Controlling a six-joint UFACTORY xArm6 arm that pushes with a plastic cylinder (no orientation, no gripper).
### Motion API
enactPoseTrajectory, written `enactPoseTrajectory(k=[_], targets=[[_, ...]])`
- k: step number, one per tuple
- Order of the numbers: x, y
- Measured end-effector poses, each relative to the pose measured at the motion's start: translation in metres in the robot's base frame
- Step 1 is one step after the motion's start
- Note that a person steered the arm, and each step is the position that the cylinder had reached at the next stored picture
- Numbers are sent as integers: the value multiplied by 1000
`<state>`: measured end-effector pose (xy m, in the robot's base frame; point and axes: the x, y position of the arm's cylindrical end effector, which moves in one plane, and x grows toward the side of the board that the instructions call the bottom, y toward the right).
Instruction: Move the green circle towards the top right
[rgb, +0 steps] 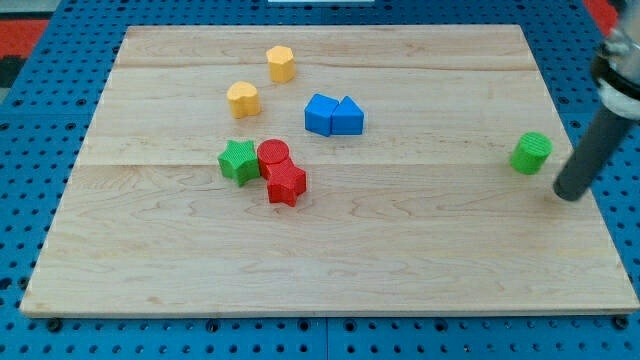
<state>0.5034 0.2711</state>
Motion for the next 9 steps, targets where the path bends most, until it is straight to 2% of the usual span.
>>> enactPoseTrajectory(k=[1, 2, 4, 5, 7, 8, 9], targets=[[-51, -5], [-94, -77], [-108, -121], [-155, -138], [-238, -118], [-258, -118], [-258, -118]])
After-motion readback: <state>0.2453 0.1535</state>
